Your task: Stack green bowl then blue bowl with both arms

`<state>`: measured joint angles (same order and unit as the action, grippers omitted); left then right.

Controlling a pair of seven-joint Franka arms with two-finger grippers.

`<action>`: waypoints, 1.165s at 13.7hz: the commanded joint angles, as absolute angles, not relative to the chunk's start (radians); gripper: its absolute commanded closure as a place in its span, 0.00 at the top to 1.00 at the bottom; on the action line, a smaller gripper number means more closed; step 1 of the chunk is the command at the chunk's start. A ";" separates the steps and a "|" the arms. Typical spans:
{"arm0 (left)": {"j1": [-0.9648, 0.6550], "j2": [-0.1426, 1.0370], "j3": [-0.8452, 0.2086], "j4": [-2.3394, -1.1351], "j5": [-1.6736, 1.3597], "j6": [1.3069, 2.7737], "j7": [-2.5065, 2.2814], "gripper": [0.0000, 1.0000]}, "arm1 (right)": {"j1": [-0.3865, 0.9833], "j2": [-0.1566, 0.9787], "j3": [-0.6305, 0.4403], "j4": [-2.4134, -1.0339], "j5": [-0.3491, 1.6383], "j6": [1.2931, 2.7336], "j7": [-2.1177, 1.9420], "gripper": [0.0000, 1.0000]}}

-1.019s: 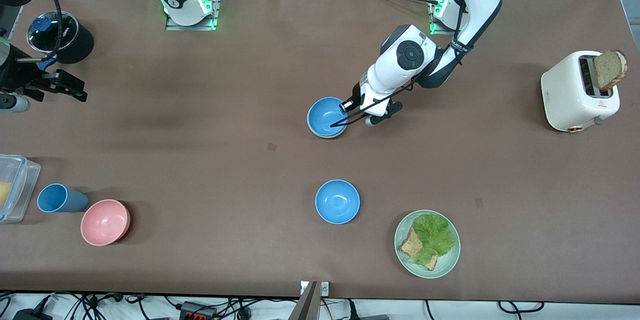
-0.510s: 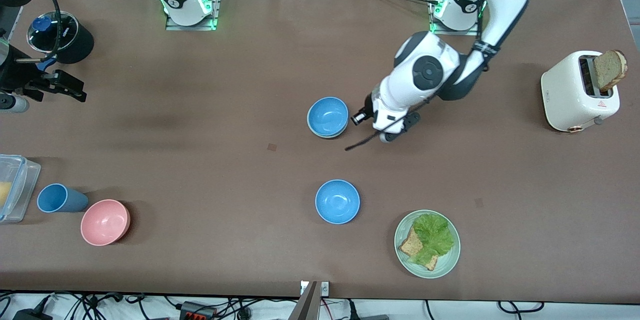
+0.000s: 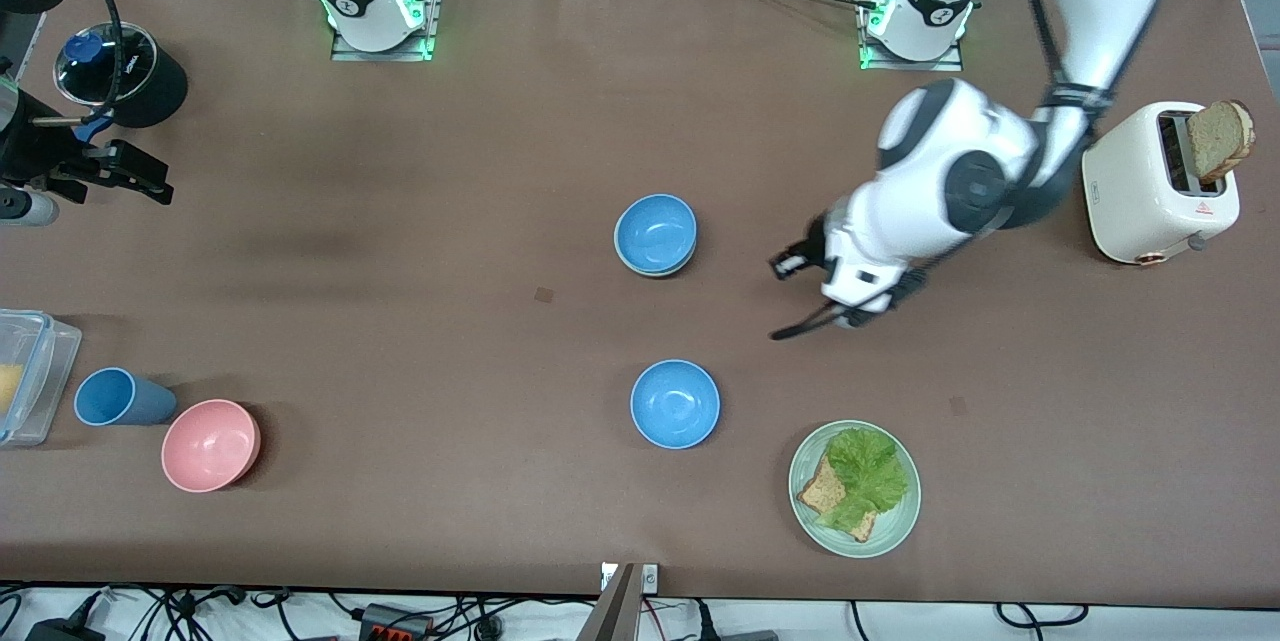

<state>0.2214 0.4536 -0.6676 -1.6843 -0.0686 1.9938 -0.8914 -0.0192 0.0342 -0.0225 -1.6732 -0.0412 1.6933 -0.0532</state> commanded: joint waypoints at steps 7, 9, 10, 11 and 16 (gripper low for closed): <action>0.359 0.441 -0.561 -1.552 -0.054 1.841 -0.283 1.00 | -0.011 0.040 -0.028 -1.654 -0.031 1.678 -0.057 1.00; 0.274 0.372 -0.400 -1.557 -0.064 1.809 -0.064 1.00 | -0.015 0.040 -0.029 -1.655 -0.028 1.678 -0.054 1.00; 0.199 0.338 -0.300 -1.555 -0.066 1.778 -0.008 1.00 | -0.015 0.037 -0.029 -1.655 -0.026 1.677 -0.054 1.00; 0.160 0.307 -0.231 -1.558 -0.067 1.763 -0.003 1.00 | -0.015 0.037 -0.029 -1.654 -0.026 1.678 -0.054 1.00; 0.063 0.080 -0.045 -1.646 -0.071 1.721 0.000 1.00 | -0.012 0.034 -0.028 -1.654 -0.028 1.678 -0.055 1.00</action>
<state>0.1358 0.1921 -0.1572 -1.5610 -0.0663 1.7320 -0.0301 -0.0188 0.0331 -0.0228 -1.6719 -0.0412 1.6931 -0.0530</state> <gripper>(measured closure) 0.000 0.000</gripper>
